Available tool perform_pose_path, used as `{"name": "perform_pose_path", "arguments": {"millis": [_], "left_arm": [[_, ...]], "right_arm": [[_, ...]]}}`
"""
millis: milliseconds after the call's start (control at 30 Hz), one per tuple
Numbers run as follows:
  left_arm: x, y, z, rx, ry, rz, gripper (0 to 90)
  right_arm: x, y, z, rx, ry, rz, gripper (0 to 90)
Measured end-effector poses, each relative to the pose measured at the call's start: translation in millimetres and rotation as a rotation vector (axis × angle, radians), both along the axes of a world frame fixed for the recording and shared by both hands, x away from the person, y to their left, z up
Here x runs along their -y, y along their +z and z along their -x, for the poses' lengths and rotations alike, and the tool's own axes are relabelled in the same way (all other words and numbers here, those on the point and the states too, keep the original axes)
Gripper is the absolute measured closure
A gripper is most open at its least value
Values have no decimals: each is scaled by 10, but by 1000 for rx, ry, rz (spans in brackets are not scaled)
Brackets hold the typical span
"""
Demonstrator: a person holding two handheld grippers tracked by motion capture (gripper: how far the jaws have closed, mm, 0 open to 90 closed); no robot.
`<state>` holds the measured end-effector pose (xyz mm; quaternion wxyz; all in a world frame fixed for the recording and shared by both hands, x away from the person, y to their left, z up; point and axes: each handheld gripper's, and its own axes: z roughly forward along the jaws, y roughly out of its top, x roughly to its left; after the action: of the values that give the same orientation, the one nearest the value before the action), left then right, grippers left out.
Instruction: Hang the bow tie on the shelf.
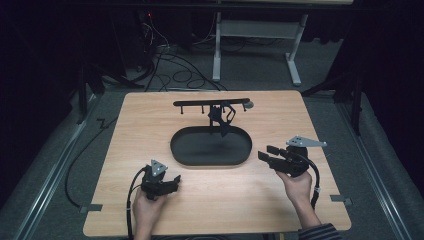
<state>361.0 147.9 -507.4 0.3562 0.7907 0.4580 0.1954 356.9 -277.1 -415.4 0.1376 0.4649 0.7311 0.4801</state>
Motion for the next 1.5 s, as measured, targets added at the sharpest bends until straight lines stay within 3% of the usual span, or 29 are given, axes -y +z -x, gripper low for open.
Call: {"name": "perform_pose_path", "arguments": {"millis": [367,1500], "left_arm": [[0,0,0,0,0,0,270],[1,-1,0,1,1,0,270]], "right_arm": [[0,-120,5,-27,-1,-16,511],[-45,-391,-23,-90,-3,-3,510]]}}
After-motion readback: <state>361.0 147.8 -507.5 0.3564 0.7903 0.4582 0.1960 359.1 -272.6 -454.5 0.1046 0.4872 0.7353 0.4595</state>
